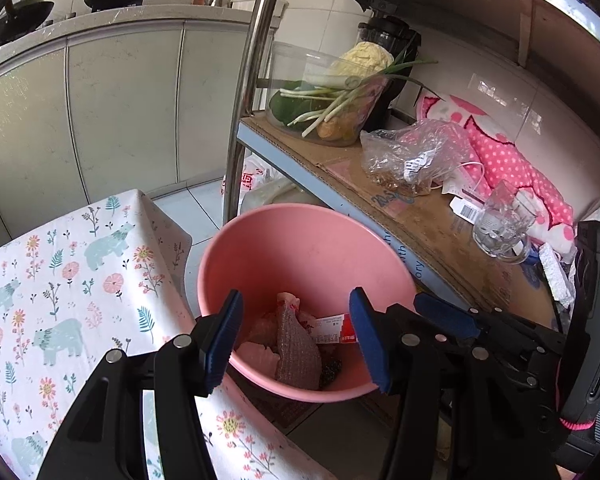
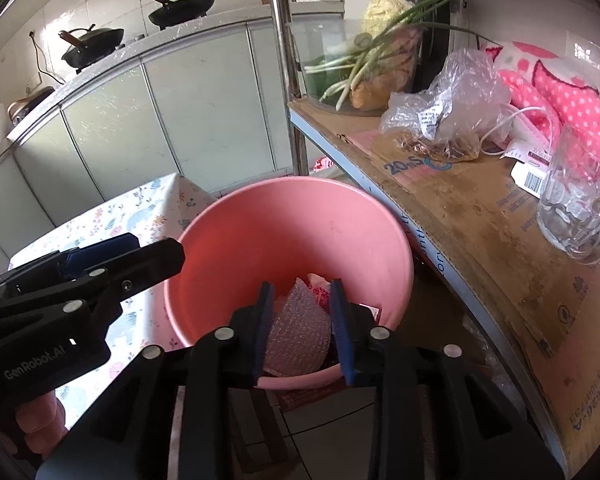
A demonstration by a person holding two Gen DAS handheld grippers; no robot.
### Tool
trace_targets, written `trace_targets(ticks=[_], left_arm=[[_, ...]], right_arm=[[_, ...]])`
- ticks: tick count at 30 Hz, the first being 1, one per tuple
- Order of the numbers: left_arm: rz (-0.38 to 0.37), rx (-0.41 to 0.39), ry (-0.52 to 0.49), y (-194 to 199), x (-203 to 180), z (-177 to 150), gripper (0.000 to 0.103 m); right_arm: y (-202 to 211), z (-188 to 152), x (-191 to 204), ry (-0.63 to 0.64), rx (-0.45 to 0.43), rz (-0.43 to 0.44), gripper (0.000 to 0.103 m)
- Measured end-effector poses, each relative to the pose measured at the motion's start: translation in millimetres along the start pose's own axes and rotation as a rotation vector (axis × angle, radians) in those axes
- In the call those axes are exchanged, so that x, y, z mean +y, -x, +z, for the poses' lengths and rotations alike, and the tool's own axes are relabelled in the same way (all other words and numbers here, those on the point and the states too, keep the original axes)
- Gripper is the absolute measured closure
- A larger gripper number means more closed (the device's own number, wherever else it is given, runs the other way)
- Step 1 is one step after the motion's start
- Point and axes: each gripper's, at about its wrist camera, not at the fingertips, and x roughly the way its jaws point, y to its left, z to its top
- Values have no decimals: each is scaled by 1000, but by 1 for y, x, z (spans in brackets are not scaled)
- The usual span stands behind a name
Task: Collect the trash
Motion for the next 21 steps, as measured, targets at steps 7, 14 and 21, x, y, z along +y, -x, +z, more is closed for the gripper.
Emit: trace_targets(ticks=[7, 14, 21], left_arm=[[8, -19, -8, 21, -9, -2, 48], [11, -41, -14, 43, -15, -8, 48], [21, -59, -25, 63, -20, -14, 47]], right_arm=[[18, -3, 4, 4, -18, 5, 72], [34, -8, 10, 17, -29, 23, 71], [46, -13, 18, 26, -39, 38, 63]])
